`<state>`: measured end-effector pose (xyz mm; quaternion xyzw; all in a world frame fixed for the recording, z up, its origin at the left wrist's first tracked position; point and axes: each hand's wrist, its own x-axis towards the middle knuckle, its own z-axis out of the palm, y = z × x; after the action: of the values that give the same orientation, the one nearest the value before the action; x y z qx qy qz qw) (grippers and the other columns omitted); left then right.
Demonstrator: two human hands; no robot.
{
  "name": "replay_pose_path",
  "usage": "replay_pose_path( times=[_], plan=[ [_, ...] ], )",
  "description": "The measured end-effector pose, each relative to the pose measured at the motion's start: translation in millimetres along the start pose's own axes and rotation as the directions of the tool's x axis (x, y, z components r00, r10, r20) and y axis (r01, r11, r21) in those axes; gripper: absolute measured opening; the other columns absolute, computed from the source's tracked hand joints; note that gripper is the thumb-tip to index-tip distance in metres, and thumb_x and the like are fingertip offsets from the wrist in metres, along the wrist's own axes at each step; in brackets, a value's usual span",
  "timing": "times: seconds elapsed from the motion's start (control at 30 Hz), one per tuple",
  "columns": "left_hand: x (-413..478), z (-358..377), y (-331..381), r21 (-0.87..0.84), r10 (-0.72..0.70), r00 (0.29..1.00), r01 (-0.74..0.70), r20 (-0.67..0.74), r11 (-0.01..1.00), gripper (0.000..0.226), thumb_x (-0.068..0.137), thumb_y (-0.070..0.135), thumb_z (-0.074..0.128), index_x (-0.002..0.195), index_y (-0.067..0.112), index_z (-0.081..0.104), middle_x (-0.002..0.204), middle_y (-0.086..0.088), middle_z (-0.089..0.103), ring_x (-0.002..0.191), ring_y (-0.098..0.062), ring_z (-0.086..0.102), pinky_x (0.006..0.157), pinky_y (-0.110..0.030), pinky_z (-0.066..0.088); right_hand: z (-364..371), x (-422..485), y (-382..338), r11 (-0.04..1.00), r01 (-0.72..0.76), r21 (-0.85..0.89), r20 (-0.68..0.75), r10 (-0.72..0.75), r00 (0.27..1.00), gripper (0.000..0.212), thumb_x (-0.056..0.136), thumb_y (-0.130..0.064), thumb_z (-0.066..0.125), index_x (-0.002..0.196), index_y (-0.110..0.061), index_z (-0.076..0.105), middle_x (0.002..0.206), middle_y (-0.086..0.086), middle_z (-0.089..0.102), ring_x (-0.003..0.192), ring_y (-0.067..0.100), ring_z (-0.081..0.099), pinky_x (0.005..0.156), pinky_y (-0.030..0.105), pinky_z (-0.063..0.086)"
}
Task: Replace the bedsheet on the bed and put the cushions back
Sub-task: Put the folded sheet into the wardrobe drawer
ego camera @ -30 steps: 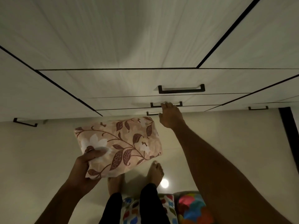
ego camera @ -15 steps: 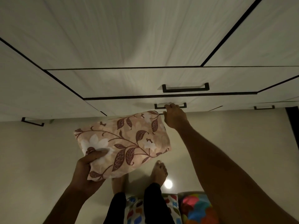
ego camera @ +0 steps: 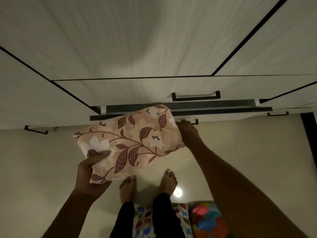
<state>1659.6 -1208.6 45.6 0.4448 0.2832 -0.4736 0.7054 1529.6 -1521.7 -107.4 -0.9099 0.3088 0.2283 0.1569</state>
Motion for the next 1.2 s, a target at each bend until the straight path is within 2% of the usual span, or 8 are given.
replay_pose_path(
  times=[0.1,0.27,0.37,0.47,0.53,0.73,1.07,1.2],
  plan=[
    [10.2,-3.2,8.0,-0.041,-0.014,0.998,0.017,0.066,0.999,0.012,0.081,0.006,0.059,0.09,0.013,0.061,0.108,-0.016,0.071,0.091,-0.032,0.076,0.071,-0.042,0.064,10.8,-28.4,1.1,0.997,-0.013,0.074,0.001,0.013,1.0,0.044,0.097,-0.033,0.068,0.134,-0.01,0.059,0.132,0.018,0.059,0.123,0.036,0.058,0.098,0.047,0.055],
    [19.3,-10.5,8.2,-0.002,-0.033,0.992,0.033,0.122,0.999,0.074,0.039,0.012,0.094,0.103,0.014,0.058,0.122,-0.017,0.067,0.104,-0.035,0.073,0.081,-0.047,0.063,41.9,-83.1,1.0,0.992,-0.052,0.117,0.031,0.049,0.998,0.044,0.102,-0.039,0.057,0.139,-0.016,0.056,0.133,0.009,0.059,0.122,0.028,0.059,0.096,0.041,0.056],
    [18.9,-14.2,4.1,-0.01,-0.054,0.995,0.055,0.085,0.998,0.066,0.046,0.014,0.091,0.105,0.012,0.061,0.125,-0.018,0.065,0.106,-0.036,0.072,0.084,-0.047,0.062,60.2,-115.3,0.1,0.992,-0.071,0.108,0.075,0.063,0.995,0.05,0.102,-0.041,0.055,0.148,-0.022,0.049,0.144,0.007,0.055,0.131,0.026,0.055,0.102,0.04,0.054],
    [9.3,-2.1,-2.2,-0.002,-0.061,0.995,0.061,0.077,0.998,0.008,0.08,0.007,0.065,0.084,0.012,0.069,0.106,-0.016,0.073,0.09,-0.031,0.076,0.072,-0.042,0.064,75.0,-144.8,-5.1,0.978,-0.128,0.166,0.081,0.116,0.99,0.051,0.099,-0.043,0.058,0.146,-0.025,0.052,0.141,0.004,0.06,0.128,0.024,0.059,0.1,0.039,0.056],
    [7.8,2.7,-8.4,0.029,-0.047,0.998,0.045,0.047,0.999,0.034,0.093,0.004,0.047,0.072,0.016,0.071,0.096,-0.012,0.075,0.081,-0.028,0.077,0.065,-0.04,0.064,81.2,-160.9,-6.9,0.96,-0.161,0.229,0.094,0.142,0.985,0.041,0.099,-0.046,0.057,0.136,-0.029,0.057,0.13,-0.002,0.065,0.119,0.018,0.064,0.095,0.033,0.058],
    [1.9,12.5,-17.7,0.174,-0.043,0.998,0.049,-0.038,0.984,0.028,0.096,0.001,0.048,0.079,0.013,0.066,0.088,-0.009,0.076,0.074,-0.027,0.076,0.05,-0.038,0.06,88.3,-195.0,-7.8,0.962,-0.175,0.212,0.125,0.151,0.98,0.032,0.106,-0.044,0.048,0.124,-0.023,0.064,0.117,-0.002,0.069,0.109,0.014,0.066,0.09,0.021,0.048],
    [9.4,24.0,-33.5,0.128,-0.118,0.993,0.119,-0.016,0.985,0.016,0.076,0.006,0.061,0.089,0.015,0.064,0.101,-0.013,0.075,0.087,-0.029,0.077,0.064,-0.037,0.064,72.4,-223.2,1.3,0.965,-0.124,0.229,0.259,0.062,0.964,0.028,0.105,-0.039,0.051,0.127,-0.025,0.062,0.119,-0.002,0.065,0.099,0.009,0.065,0.076,0.017,0.041],
    [11.4,27.4,-39.3,0.141,-0.128,0.991,0.13,-0.023,0.981,0.02,0.078,0.006,0.061,0.092,0.015,0.072,0.1,-0.011,0.077,0.1,-0.033,0.073,0.07,-0.041,0.066,27.2,-221.7,22.3,0.841,-0.369,0.396,0.42,0.191,0.887,0.014,0.096,-0.027,0.061,0.095,-0.024,0.074,0.101,-0.003,0.074,0.087,0.011,0.069,0.079,0.027,0.056]
  ],
)
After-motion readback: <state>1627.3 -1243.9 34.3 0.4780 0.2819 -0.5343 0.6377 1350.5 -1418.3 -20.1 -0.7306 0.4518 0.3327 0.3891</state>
